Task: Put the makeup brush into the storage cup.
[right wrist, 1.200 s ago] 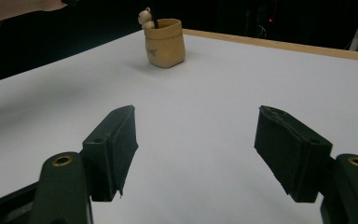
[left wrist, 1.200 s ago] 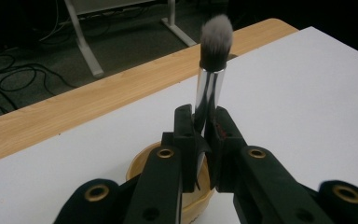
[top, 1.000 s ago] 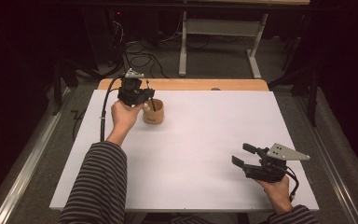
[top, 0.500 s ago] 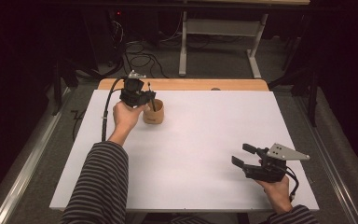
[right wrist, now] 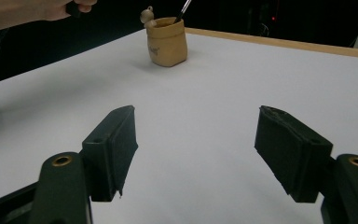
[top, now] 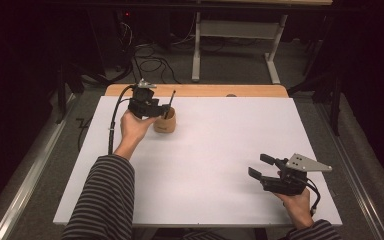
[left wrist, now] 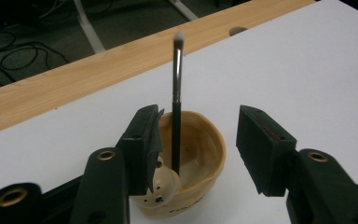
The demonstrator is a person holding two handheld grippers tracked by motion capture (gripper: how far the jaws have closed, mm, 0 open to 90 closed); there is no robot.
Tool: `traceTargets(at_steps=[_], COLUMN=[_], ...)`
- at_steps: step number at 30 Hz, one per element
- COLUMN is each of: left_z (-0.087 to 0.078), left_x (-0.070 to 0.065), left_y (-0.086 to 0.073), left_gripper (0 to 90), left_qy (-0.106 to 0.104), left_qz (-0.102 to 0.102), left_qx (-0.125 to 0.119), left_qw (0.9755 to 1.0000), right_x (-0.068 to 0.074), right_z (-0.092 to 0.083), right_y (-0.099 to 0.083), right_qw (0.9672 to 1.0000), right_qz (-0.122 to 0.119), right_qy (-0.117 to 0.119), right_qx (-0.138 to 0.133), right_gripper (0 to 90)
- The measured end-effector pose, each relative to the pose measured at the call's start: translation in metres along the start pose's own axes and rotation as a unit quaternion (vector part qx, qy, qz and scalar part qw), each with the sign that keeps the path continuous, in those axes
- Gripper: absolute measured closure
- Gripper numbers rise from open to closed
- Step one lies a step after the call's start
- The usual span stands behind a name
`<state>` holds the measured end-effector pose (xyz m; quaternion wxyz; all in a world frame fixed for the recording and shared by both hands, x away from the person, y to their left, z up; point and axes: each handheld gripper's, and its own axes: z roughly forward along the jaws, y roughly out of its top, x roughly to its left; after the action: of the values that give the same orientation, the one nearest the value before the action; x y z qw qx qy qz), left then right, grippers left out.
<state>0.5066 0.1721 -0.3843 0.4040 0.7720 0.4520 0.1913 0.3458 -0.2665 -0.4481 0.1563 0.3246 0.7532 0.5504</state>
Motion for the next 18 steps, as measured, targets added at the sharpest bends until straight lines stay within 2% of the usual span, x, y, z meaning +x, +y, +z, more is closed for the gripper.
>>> traceTargets(at_steps=[18], left_z=[-0.025], left_x=[-0.007], left_y=[-0.005], left_gripper=[45.9], left_qy=[-0.011], left_qz=[0.014], left_qx=[-0.035], left_qw=[0.9992], right_x=[0.000], right_z=[-0.001], right_y=[0.000], right_qw=[1.0000], right_qz=[-0.002], right_qy=[-0.006], right_qx=[-0.004], right_gripper=[30.6])
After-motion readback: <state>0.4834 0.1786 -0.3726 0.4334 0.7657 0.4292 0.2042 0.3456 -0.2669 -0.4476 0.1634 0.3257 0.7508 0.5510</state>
